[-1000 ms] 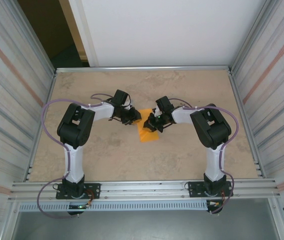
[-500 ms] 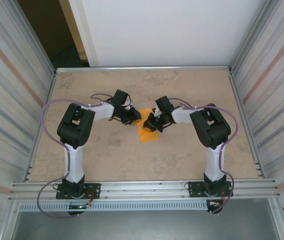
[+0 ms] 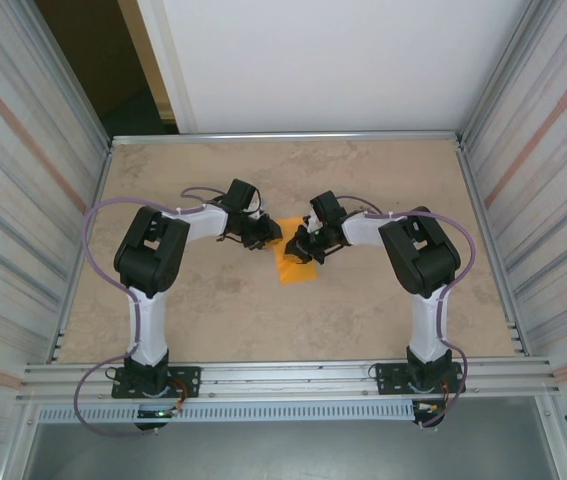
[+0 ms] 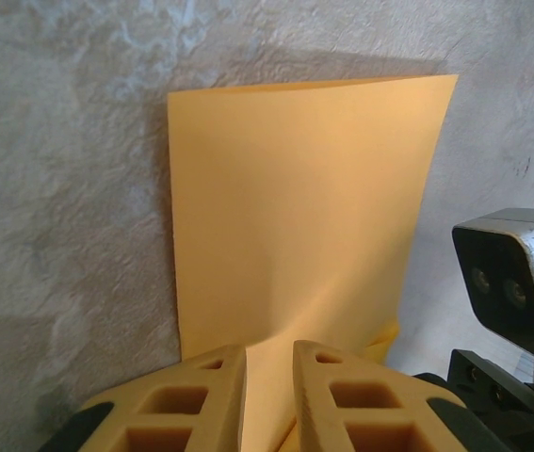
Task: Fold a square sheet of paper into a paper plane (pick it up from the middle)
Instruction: Fold the triangle a second time at the center of the table.
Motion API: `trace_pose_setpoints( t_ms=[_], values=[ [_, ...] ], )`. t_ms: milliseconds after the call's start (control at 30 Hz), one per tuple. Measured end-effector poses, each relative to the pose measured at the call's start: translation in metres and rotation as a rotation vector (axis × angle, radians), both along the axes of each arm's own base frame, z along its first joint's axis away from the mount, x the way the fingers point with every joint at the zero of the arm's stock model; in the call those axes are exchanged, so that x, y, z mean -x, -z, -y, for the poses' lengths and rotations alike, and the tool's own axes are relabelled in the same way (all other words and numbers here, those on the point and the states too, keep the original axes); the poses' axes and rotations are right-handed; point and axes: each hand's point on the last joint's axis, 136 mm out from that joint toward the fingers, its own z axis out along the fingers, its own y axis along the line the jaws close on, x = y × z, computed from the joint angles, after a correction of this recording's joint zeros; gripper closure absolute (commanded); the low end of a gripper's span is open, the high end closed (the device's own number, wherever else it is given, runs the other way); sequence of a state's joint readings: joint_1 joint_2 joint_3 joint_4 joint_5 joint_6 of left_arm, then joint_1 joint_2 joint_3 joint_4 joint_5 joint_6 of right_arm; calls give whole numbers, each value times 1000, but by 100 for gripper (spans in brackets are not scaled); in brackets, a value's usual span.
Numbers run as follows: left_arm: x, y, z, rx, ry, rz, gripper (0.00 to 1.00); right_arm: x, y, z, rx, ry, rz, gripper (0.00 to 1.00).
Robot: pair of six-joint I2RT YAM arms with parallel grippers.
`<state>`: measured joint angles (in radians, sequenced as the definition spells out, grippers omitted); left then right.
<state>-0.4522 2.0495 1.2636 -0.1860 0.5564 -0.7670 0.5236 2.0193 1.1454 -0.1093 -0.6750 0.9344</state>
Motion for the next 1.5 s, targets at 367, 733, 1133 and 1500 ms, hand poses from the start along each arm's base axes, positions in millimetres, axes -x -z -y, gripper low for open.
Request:
trace_pose_setpoints(
  t_ms=[367, 733, 1133, 1500],
  values=[
    [-17, -27, -30, -20, -93, 36, 69, -4, -7, -4, -16, -7, 10, 67],
    [-9, -41, -54, -9, -148, 80, 65, -4, -10, -6, -31, -13, 14, 62],
    [26, -30, -27, 5, -69, 60, 86, -1, 2, 3, 36, -11, 9, 91],
    [45, -29, 0, 27, 13, 62, 95, -1, 4, 5, 58, -20, 19, 98]
  ],
)
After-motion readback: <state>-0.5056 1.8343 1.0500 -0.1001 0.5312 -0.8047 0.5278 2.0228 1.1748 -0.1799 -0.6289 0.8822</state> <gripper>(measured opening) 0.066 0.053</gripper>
